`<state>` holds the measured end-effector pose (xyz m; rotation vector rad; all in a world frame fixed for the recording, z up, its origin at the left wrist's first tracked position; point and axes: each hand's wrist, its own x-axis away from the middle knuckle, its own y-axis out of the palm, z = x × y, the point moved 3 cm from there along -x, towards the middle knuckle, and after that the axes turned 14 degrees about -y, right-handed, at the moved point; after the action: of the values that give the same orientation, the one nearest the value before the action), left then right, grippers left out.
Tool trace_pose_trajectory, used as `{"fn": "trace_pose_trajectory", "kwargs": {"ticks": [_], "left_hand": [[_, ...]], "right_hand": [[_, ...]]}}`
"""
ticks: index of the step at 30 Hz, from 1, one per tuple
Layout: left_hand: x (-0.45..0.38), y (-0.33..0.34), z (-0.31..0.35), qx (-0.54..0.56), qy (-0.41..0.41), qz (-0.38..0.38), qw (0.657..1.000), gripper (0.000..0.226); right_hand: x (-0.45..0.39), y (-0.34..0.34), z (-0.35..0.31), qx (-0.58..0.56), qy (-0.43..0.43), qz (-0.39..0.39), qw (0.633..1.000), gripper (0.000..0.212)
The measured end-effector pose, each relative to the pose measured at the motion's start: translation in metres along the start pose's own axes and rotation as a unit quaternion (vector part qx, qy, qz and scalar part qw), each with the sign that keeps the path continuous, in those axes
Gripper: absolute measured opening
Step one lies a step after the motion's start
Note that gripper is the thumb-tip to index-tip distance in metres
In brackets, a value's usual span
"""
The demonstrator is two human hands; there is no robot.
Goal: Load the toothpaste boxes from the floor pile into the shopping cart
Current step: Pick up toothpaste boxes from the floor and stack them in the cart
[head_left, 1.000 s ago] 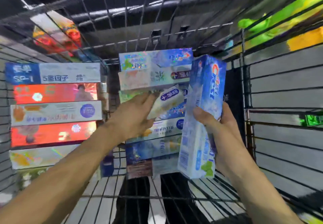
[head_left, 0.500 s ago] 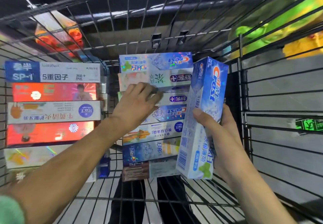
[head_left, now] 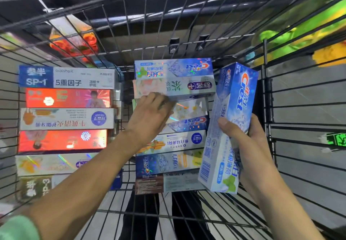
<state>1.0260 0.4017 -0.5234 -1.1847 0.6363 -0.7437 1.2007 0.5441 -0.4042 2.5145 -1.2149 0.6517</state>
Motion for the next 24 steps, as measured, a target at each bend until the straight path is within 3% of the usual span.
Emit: {"fn": "trace_pose_trajectory", "kwargs": {"ticks": [3,8,20,22,24], "left_hand": [[0.004,-0.004,0.005,-0.012,-0.019,0.026,0.999,0.038],[0.012,0.005,-0.002,-0.073,0.005,-0.031,0.997,0.075],[0.004,0.0,-0.02,-0.019,-0.047,-0.063,0.997,0.086],[0.01,-0.008,-0.028,0.003,-0.061,-0.063,0.996,0.083],[0.02,-0.02,-0.037,0.025,-0.078,-0.045,0.996,0.073]], "right_hand": [[-0.001,0.0,0.001,0.001,-0.003,0.004,1.0,0.063],[-0.001,0.002,0.003,0.005,0.0,-0.006,1.0,0.062],[0.001,0.006,0.017,0.101,-0.005,-0.026,0.994,0.048],[-0.001,0.009,0.022,0.164,-0.03,-0.047,0.985,0.048],[-0.005,0.013,0.025,0.296,-0.094,-0.08,0.947,0.05]]}}
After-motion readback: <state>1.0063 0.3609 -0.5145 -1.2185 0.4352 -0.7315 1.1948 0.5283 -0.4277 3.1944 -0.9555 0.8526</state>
